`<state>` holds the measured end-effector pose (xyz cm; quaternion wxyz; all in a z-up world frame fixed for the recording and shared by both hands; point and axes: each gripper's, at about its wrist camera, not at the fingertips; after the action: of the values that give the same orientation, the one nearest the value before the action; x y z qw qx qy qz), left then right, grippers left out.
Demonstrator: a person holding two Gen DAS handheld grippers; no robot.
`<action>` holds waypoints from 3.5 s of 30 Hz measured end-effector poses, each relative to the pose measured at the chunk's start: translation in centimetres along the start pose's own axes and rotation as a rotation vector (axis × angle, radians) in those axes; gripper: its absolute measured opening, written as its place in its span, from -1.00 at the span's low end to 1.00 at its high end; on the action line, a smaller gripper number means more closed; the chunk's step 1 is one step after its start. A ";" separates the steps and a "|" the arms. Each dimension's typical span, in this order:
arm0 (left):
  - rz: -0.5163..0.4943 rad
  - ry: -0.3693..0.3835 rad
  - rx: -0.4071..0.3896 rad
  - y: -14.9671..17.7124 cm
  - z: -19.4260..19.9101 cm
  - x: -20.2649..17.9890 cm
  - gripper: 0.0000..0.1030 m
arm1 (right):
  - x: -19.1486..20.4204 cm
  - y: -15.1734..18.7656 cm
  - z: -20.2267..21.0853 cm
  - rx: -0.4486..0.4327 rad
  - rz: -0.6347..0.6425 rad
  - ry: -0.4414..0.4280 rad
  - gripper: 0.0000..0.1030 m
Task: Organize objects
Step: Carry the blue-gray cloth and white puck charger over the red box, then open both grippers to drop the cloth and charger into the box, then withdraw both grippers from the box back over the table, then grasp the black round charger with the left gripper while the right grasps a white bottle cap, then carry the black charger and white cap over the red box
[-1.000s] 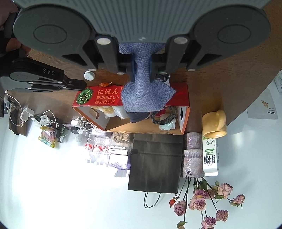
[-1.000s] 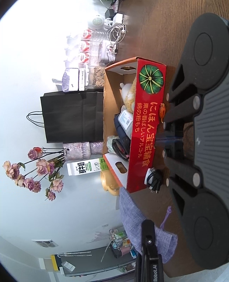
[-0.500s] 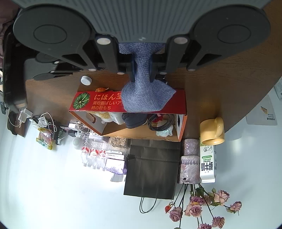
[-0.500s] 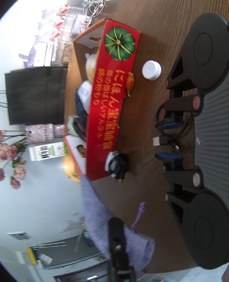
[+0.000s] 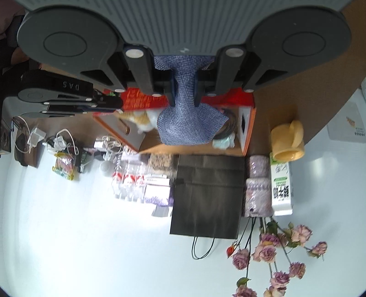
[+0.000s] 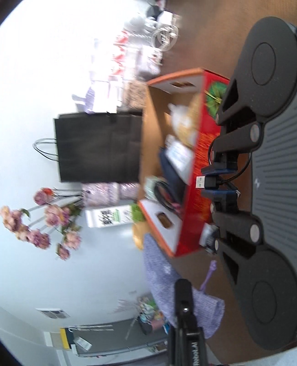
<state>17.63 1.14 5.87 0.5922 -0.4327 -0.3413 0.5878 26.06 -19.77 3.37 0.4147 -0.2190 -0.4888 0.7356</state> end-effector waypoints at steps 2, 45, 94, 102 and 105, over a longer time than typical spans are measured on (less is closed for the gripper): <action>-0.004 0.006 -0.013 -0.9 -1.1 0.0 -0.71 | -0.6 -1.3 -0.7 -0.019 0.002 0.012 -0.77; 0.037 -0.111 -0.006 -4.4 -10.5 4.8 1.00 | -4.6 -4.1 -8.1 -0.003 0.000 0.124 1.00; 0.105 -0.110 0.230 5.7 -6.8 2.5 -0.04 | -2.9 5.1 -4.2 0.182 -0.014 0.119 -0.47; 0.100 -0.092 0.202 5.5 -5.3 2.3 -0.05 | -1.6 5.1 -2.9 0.126 -0.008 0.113 -0.48; 0.095 -0.086 0.183 5.2 -4.8 2.1 -0.05 | -1.3 5.0 -2.4 0.106 -0.015 0.109 -0.48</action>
<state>20.04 2.33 -1.02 0.5854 -0.3668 -0.2904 0.6622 26.62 -20.46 -2.26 0.4572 -0.2330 -0.4273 0.7443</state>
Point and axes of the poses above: each gripper's, at about its wrist camera, not at the fingertips, and z roughly against the way its jaws point, x to its left, y to its underside, and after that the axes turned 1 degree about y, right-handed
